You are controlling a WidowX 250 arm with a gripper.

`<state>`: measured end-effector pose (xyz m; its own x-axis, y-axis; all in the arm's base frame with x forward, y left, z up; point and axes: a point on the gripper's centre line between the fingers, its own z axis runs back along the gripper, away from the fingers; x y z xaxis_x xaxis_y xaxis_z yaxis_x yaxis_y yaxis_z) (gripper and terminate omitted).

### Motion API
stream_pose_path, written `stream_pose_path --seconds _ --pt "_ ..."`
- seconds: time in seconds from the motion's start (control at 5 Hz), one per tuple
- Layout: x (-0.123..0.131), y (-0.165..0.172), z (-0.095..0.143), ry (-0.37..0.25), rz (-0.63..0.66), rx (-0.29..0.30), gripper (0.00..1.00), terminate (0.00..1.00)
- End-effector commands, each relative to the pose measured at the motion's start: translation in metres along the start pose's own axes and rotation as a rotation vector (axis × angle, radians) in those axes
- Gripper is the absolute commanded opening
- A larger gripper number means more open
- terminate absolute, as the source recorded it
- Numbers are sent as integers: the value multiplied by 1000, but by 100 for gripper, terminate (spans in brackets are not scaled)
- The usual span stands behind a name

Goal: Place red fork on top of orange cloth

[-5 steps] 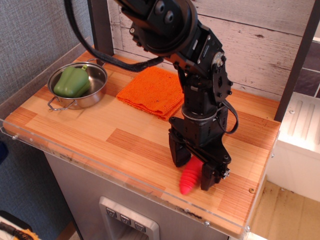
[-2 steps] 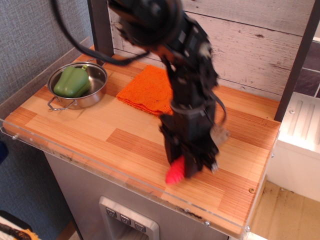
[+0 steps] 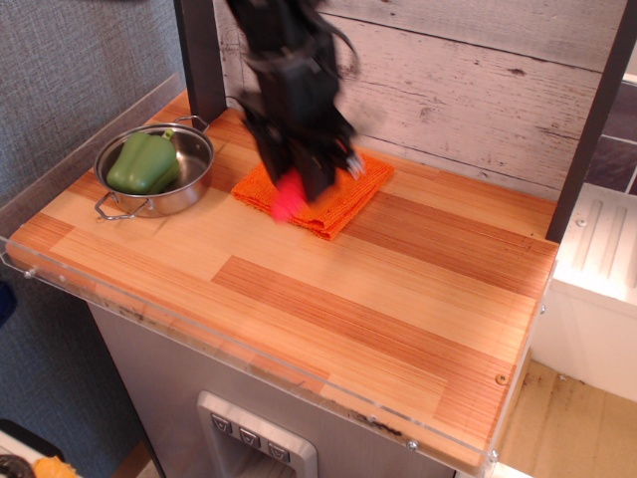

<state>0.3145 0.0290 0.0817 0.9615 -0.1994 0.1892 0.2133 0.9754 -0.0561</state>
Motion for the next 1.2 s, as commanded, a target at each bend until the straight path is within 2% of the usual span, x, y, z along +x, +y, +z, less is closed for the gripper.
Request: stream_pose_path --seconds 0.0,0.4,0.6,0.8,1.0 --pt "22 41 -18 15 42 -13 0 0" --pt "31 32 -34 37 -12 -37 0 0" --pt "29 37 -36 66 -20 -8 100 0" --pt "27 43 -33 79 -23 -10 100 0" --pt "18 45 -12 83 -36 13 100 0"
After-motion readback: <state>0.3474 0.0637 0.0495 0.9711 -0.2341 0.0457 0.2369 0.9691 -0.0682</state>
